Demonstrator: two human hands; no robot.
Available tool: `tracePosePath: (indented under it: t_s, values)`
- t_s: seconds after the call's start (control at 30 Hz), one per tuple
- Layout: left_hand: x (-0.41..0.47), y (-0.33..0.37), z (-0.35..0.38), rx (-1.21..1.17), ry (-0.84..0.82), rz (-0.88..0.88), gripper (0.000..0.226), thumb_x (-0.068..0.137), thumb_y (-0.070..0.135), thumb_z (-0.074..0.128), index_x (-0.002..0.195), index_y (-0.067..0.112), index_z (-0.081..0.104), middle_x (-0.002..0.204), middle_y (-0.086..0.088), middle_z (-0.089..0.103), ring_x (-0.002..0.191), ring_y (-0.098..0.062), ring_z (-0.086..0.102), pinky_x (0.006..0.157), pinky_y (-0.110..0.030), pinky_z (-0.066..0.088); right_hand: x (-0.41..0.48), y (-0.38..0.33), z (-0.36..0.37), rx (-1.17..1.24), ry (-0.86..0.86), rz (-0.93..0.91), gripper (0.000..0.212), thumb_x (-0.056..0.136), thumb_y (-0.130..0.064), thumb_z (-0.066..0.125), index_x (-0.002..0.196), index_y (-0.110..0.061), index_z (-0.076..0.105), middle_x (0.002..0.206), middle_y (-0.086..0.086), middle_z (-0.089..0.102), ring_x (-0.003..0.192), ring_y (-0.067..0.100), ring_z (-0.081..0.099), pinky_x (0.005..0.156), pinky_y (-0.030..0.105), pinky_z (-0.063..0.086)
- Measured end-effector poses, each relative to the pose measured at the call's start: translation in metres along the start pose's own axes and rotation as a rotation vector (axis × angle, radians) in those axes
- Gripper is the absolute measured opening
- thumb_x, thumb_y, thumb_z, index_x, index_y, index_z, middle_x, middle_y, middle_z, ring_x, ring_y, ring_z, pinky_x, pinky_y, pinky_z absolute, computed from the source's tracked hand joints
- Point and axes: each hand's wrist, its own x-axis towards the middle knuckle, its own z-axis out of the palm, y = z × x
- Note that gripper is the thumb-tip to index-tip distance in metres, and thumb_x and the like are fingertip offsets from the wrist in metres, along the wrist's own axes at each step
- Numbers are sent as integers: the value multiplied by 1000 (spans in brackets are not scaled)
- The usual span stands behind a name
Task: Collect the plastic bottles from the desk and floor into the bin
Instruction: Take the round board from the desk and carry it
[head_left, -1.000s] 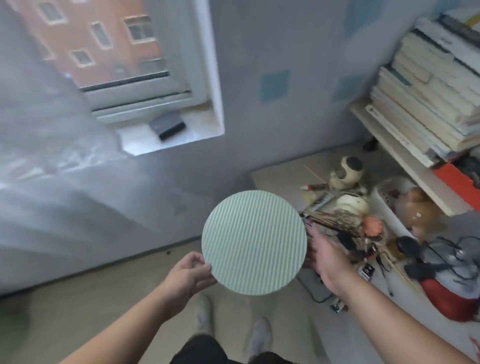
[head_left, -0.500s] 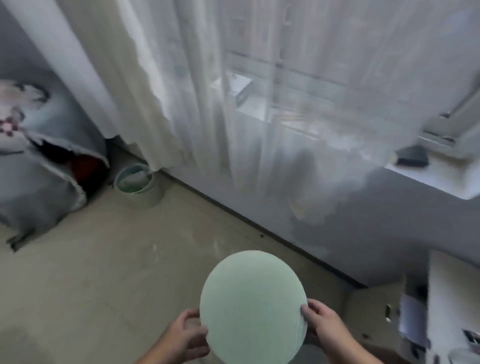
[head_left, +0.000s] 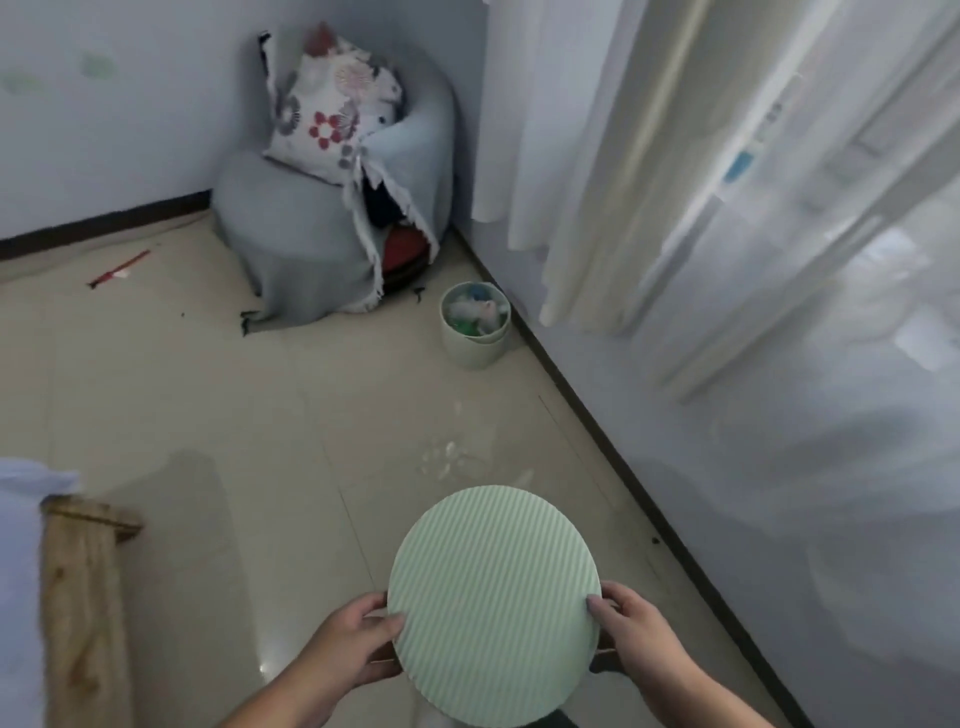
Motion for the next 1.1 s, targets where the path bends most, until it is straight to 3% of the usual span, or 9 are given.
tracePosePath:
  t_s: [0.17, 0.37, 0.47, 0.8, 1.1]
  values:
    - [25, 44, -35, -15, 76, 39, 23, 95, 4, 67, 118, 7, 67, 101, -20, 78, 88, -34, 77, 70, -41, 63, 51, -70, 38, -137, -91, -41, 18, 99, -21, 57, 105, -20, 74, 87, 8, 76, 67, 23, 68, 61, 39, 60]
    - [69, 119, -82, -103, 171, 68, 24, 97, 1, 63, 121, 3, 65, 104, -28, 75, 91, -42, 76, 68, -45, 63, 114, -179, 84, -264, -240, -114, 17, 101, -18, 56, 107, -18, 72, 89, 10, 75, 63, 16, 68, 58, 30, 58]
    - [84, 167, -102, -87, 210, 115, 28, 97, 4, 64, 124, 5, 63, 106, -25, 76, 96, -42, 75, 79, -49, 61, 142, -234, 107, -327, -268, -139, 16, 100, -17, 56, 106, -15, 71, 86, 9, 75, 60, 15, 68, 59, 30, 58]
    - [157, 333, -172, 18, 229, 203, 22, 100, 10, 60, 120, 13, 68, 107, -13, 78, 97, -32, 77, 81, -40, 63, 239, -368, 204, -359, -208, -156, 13, 99, -19, 60, 106, -17, 71, 83, 7, 76, 60, 14, 69, 62, 35, 63]
    - [247, 522, -244, 282, 60, 187, 26, 100, 11, 59, 113, 27, 74, 106, -5, 80, 95, -24, 78, 79, -33, 63, 280, -467, 282, -212, -47, -67, 18, 100, -21, 59, 114, -14, 68, 103, 9, 73, 82, 26, 75, 73, 37, 65]
